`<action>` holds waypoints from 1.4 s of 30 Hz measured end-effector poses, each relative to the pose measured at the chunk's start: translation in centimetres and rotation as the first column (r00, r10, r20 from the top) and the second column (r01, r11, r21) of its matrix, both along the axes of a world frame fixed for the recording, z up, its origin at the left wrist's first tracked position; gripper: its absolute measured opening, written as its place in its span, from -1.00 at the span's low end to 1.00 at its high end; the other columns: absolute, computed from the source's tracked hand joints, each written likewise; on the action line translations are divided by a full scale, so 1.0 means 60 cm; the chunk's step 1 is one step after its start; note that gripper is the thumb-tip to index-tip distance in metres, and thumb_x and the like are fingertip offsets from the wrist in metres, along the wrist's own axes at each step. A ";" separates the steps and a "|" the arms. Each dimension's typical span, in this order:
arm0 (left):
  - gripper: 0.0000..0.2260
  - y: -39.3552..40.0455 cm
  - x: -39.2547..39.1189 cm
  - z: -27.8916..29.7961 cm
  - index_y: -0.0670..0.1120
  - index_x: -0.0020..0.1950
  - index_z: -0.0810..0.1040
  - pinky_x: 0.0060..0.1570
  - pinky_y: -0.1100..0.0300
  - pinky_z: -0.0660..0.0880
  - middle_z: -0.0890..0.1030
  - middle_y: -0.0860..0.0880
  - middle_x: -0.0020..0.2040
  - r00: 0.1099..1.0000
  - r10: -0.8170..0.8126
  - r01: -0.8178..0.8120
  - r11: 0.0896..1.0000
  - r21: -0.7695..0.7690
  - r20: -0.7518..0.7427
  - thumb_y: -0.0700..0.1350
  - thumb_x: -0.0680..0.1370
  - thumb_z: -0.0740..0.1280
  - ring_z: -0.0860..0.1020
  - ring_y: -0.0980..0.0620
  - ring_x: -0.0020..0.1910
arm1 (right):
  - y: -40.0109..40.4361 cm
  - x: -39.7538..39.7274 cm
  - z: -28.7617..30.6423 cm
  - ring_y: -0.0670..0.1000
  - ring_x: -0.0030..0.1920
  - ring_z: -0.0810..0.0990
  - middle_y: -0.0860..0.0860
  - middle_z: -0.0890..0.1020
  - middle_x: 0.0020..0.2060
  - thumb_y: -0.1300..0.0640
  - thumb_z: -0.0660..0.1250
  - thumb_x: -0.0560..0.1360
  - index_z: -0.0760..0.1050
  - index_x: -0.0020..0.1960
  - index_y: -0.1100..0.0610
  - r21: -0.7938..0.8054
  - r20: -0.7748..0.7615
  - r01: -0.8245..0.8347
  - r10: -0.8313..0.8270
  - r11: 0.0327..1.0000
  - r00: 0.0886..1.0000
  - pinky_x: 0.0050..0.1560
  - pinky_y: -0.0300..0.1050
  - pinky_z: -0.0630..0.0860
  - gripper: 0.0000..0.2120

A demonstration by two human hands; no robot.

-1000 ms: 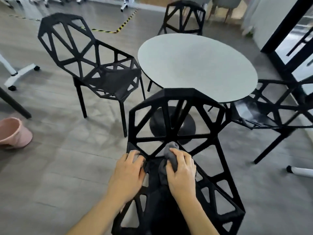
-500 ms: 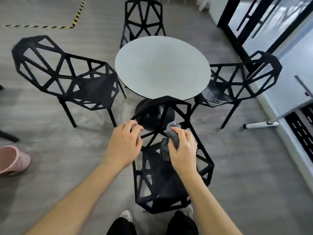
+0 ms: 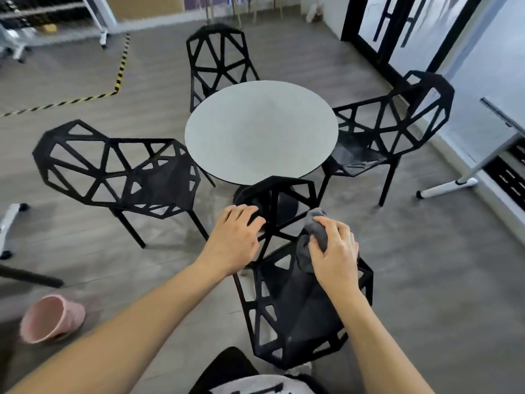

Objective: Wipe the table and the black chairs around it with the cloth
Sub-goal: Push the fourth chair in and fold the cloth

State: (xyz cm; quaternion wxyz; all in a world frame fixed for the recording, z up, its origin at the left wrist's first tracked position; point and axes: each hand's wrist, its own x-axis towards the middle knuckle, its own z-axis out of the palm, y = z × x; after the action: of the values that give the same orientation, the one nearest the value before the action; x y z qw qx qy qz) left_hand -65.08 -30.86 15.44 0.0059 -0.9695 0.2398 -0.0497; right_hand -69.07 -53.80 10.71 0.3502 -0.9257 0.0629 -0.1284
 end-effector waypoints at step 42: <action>-0.49 0.012 0.625 -0.278 -0.01 0.61 0.20 0.56 0.02 -0.20 -0.03 -0.15 0.65 0.254 -0.892 0.937 0.132 0.323 -0.373 -0.04 0.66 0.21 -0.14 -0.17 0.62 | 0.508 0.365 -0.214 0.16 0.21 0.46 0.12 0.40 0.32 -0.06 0.39 0.52 0.33 0.42 -0.09 -0.448 -0.600 0.580 -0.710 0.680 0.369 0.13 0.15 0.36 -0.49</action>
State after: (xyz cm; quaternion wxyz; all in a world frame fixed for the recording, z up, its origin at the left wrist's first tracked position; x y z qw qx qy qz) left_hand -27.58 -30.16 -1.25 0.2069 -0.5830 0.7832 0.0627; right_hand -47.18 -23.31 -2.13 0.1383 -0.8175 0.5450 0.1248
